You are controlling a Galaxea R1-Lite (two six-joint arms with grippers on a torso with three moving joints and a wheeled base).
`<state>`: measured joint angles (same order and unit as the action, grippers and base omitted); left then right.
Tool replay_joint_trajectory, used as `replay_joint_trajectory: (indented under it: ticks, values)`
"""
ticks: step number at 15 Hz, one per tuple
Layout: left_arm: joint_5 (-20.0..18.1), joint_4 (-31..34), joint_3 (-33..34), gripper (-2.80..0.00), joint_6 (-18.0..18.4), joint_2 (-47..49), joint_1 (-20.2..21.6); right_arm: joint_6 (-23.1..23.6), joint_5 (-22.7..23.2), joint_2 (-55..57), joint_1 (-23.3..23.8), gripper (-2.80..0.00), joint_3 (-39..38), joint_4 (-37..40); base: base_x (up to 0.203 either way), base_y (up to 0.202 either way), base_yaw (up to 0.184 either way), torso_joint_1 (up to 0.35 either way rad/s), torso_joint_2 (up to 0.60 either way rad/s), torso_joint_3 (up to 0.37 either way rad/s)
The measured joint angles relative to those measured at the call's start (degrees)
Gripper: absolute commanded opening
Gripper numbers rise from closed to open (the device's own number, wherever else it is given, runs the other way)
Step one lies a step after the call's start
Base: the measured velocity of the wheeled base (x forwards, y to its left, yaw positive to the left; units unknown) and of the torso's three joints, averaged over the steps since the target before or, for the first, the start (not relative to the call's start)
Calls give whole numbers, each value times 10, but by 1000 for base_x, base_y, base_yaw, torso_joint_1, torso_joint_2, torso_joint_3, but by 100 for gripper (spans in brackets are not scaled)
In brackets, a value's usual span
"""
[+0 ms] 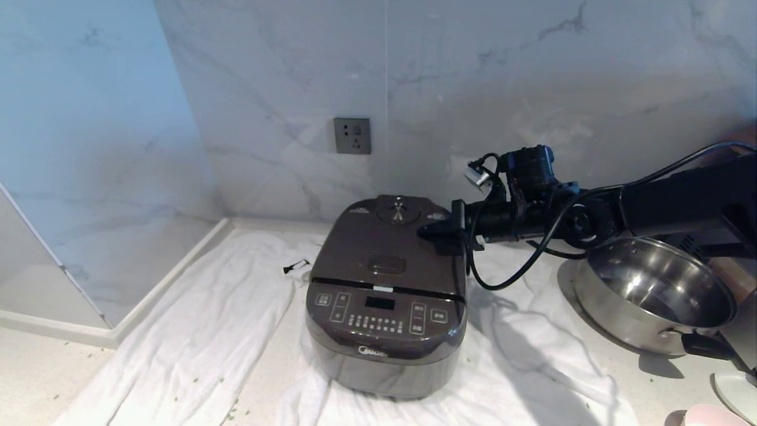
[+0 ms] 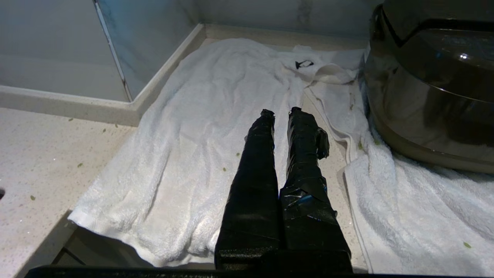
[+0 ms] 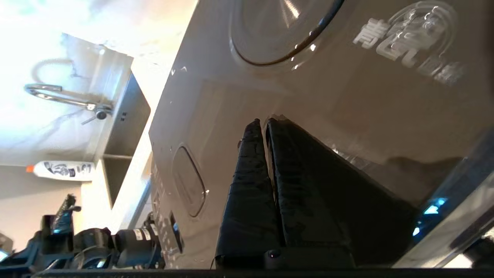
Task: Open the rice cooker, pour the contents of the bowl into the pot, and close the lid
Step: Close the rice cooker
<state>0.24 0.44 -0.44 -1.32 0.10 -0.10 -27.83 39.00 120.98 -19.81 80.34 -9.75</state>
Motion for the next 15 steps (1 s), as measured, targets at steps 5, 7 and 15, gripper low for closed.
replay_joint_trajectory:
  ticks: [5, 7, 15]
  values:
    - [0, 0, 0, -280, 0, 0, 0, 13, -4, -11, -2, -280, -30, 15, 0, 0, 0, 0, 0, 0]
    - [0, 0, 0, -280, 0, 0, 0, 14, -4, -13, -2, -280, -40, 13, 0, 0, 0, 0, 0, 0]
    - [0, 0, 0, -280, 0, 0, 0, 14, -6, -24, 4, -280, -38, 21, 0, 0, 0, 0, 0, 0]
